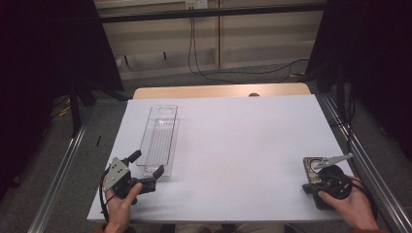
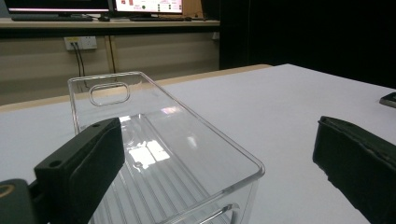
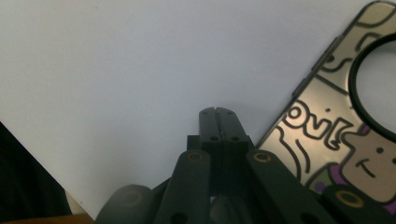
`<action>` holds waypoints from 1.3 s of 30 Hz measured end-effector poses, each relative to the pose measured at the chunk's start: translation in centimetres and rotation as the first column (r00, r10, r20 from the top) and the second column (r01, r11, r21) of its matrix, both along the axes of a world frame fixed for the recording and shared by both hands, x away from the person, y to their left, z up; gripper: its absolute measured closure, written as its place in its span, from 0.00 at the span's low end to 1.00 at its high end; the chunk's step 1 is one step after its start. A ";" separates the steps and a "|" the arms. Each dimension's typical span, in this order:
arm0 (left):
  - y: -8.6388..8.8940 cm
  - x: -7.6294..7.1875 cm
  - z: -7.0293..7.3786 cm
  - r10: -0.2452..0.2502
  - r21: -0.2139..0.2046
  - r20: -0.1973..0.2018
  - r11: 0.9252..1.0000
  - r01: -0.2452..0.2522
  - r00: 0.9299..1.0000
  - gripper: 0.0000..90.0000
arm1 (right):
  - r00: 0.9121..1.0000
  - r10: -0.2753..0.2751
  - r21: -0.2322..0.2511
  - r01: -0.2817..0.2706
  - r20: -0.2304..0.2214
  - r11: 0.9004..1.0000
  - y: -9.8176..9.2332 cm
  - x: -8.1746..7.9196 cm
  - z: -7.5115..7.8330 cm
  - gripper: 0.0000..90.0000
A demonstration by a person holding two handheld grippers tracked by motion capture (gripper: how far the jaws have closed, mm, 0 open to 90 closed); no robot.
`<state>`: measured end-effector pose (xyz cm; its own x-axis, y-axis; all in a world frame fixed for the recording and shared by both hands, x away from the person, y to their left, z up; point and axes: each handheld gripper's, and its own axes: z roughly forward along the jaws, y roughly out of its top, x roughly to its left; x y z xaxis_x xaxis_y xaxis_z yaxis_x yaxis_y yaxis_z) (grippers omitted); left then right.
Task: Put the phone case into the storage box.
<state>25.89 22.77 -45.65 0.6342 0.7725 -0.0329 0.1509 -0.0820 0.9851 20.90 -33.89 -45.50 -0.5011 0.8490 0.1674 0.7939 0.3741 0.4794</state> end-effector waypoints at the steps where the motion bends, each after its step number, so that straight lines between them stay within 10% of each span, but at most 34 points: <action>1: 0.0 0.0 0.0 0.000 0.007 0.003 1.000 0.000 1.000 0.02 | 1.000 0.003 -0.009 -0.002 0.007 1.000 0.1 0.0 0.1 0.92; 7: 0.1 0.0 0.1 0.000 0.000 0.006 1.000 0.000 1.000 0.02 | 0.999 -0.009 0.022 0.008 0.044 1.000 0.2 0.1 0.8 0.70; 15: 0.1 0.0 0.0 -0.003 0.003 0.006 1.000 0.003 1.000 0.02 | 0.991 -0.088 0.004 0.088 0.101 0.996 0.4 0.3 1.2 0.15; 39: 0.0 -0.2 0.1 0.009 -0.020 0.003 1.000 -0.009 1.000 0.02 | 0.974 -0.222 -0.106 0.226 0.047 0.968 -1.9 0.4 1.3 0.06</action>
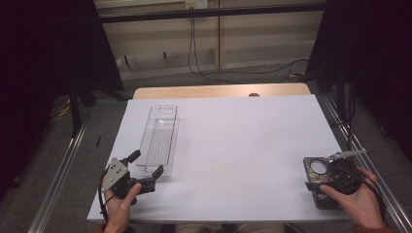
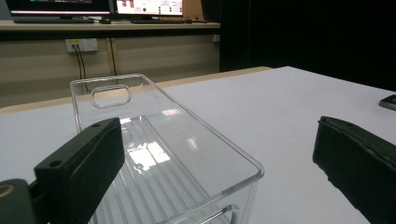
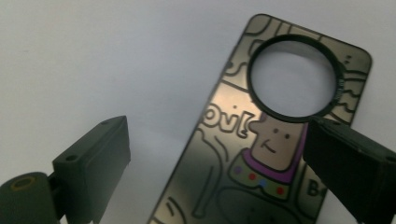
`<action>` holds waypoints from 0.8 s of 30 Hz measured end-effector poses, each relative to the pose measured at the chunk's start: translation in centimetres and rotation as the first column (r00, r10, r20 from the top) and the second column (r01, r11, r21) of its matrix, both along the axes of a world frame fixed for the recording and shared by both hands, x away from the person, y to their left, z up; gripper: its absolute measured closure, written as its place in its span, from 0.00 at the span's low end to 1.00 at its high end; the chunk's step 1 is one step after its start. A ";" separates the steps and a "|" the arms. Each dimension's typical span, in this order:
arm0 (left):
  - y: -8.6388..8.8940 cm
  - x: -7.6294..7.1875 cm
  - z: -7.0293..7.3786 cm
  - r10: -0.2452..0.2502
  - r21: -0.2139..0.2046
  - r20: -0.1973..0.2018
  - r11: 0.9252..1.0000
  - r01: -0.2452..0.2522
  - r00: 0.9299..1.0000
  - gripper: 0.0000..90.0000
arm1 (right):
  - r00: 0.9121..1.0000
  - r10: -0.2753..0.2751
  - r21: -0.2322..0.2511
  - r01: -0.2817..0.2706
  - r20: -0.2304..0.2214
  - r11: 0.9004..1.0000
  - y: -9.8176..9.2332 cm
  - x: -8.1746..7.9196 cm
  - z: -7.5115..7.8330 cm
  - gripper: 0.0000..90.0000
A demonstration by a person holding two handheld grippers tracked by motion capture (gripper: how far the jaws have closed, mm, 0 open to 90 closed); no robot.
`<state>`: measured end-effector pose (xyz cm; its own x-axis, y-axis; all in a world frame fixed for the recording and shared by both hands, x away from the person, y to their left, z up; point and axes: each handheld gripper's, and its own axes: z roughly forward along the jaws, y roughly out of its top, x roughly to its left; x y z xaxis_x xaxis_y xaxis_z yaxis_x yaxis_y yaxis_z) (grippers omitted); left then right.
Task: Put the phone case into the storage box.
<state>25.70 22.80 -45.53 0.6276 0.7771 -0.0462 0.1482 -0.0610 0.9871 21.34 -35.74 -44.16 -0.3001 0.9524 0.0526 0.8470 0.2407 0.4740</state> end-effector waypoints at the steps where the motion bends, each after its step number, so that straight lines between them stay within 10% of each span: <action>1: 0.0 0.0 0.0 0.001 0.002 0.000 1.000 -0.001 1.000 0.02 | 1.000 -0.018 -0.001 0.018 -0.003 1.000 -0.2 0.1 -0.1 0.06; 24: 0.0 0.0 0.0 -0.003 0.019 -0.003 1.000 0.003 1.000 0.02 | 0.995 -0.089 -0.073 0.086 -0.040 0.994 -0.8 1.2 -1.3 0.06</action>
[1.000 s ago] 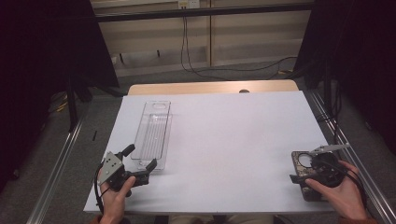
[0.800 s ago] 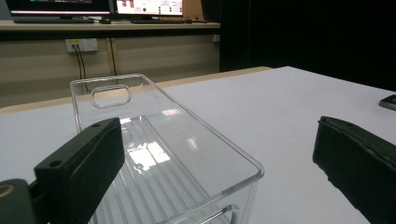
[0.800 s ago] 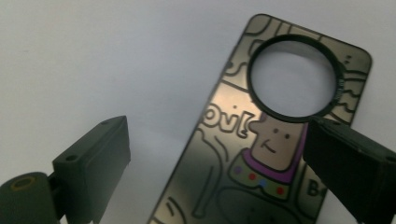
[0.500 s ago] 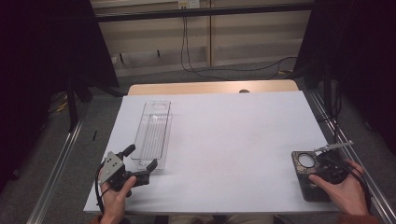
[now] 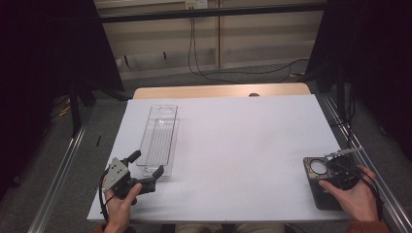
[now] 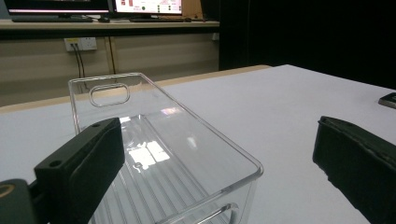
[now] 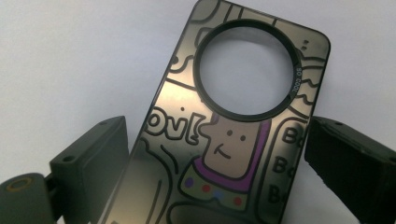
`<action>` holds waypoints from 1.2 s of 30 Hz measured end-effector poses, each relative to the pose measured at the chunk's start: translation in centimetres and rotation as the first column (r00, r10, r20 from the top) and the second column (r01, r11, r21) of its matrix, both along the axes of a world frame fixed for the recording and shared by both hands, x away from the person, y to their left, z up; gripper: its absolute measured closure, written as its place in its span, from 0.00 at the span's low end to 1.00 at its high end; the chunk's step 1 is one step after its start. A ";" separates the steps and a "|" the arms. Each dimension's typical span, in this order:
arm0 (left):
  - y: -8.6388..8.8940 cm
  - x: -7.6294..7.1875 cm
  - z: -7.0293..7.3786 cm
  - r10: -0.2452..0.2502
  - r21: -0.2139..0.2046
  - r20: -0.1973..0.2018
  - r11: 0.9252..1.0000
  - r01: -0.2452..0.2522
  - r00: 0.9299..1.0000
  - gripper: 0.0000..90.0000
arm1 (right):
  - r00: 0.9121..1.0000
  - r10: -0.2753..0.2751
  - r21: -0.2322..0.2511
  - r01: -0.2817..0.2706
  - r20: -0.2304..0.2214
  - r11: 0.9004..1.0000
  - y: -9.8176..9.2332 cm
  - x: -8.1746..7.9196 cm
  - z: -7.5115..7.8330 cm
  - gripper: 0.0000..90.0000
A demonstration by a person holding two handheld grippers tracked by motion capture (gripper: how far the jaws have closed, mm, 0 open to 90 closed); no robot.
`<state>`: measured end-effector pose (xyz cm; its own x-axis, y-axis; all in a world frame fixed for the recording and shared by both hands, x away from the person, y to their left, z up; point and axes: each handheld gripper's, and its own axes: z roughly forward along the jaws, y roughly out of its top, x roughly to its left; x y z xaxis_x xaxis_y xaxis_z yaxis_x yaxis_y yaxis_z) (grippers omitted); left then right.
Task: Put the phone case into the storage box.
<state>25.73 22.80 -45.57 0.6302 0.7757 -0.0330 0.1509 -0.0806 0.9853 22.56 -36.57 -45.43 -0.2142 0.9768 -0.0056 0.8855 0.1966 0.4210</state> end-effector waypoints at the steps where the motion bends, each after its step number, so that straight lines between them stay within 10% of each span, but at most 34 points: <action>1: 0.0 0.0 0.0 -0.001 0.001 0.000 1.000 0.001 1.000 0.02 | 1.000 0.008 -0.002 -0.008 0.002 1.000 0.0 0.0 -0.1 0.06; 29: 0.0 0.2 -0.1 -0.014 0.012 0.002 1.000 0.014 1.000 0.02 | 0.993 -0.043 -0.056 0.037 -0.108 0.998 0.8 1.2 -1.0 0.00; 36: -0.2 0.1 -0.1 -0.013 0.000 -0.005 1.000 0.013 1.000 0.02 | 0.993 0.000 -0.057 -0.007 -0.114 0.998 1.1 1.1 -0.5 0.13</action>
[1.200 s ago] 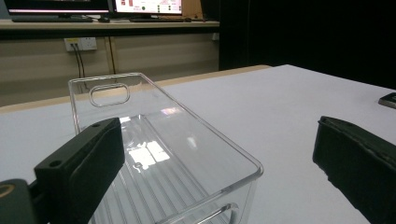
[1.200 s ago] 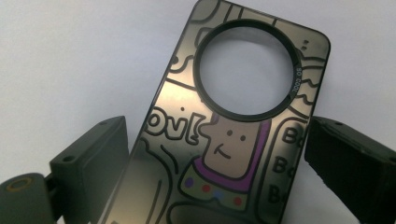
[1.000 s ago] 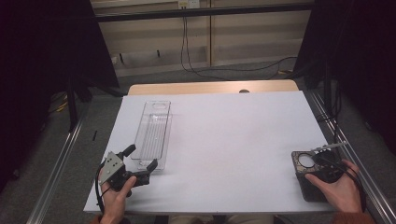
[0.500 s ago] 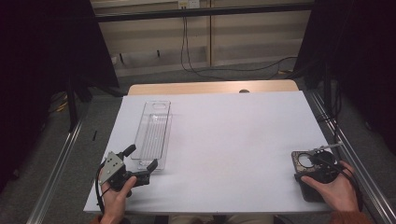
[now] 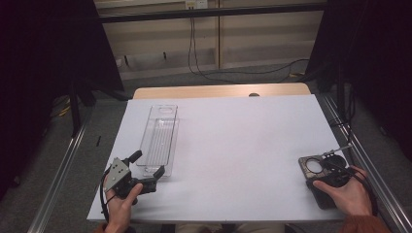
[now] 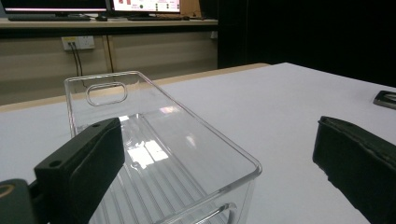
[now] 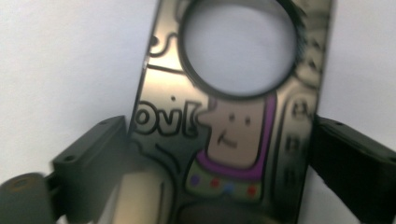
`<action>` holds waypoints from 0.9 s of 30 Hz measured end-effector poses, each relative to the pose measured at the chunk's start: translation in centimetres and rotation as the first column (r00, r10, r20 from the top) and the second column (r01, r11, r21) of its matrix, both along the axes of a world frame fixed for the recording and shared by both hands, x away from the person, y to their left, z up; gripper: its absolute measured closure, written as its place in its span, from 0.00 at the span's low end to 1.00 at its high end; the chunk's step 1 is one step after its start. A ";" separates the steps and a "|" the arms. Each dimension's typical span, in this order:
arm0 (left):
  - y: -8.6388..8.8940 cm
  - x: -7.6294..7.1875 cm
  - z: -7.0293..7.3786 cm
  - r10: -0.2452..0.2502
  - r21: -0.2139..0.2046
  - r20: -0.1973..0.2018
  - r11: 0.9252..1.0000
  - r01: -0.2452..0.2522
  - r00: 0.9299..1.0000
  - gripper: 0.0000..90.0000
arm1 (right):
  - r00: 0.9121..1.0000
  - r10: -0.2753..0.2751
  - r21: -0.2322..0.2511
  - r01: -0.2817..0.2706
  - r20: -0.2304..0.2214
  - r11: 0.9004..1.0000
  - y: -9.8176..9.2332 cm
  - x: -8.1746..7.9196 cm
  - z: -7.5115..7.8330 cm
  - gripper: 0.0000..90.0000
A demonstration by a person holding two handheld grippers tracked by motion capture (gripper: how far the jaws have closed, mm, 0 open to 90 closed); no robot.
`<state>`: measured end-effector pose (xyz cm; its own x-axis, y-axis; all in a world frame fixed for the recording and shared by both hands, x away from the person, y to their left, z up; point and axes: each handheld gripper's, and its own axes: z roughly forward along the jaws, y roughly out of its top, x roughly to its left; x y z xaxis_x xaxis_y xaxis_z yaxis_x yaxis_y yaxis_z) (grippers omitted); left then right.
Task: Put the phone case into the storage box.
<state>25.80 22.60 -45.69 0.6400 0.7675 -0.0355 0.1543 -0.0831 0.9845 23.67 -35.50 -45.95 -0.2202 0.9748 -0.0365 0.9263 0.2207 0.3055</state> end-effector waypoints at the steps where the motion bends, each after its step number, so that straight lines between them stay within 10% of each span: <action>1: 0.1 0.0 0.0 0.001 0.011 0.000 1.000 -0.001 1.000 0.02 | 1.000 -0.007 0.001 0.007 -0.004 1.000 0.1 0.0 0.0 0.13; 14: 0.2 0.1 0.0 -0.001 0.006 0.005 1.000 0.001 1.000 0.02 | 1.000 0.025 0.018 -0.025 0.018 1.000 -0.2 0.1 0.2 0.14; 27: 0.2 0.1 0.1 -0.001 0.004 0.006 1.000 0.001 1.000 0.02 | 0.989 0.026 0.071 -0.036 0.147 0.997 0.2 -0.2 1.2 0.14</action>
<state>25.87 22.79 -45.63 0.6411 0.7669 -0.0290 0.1483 -0.0867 0.9851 23.44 -35.34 -44.74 -0.2480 0.9688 0.0008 0.8637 0.2207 0.4532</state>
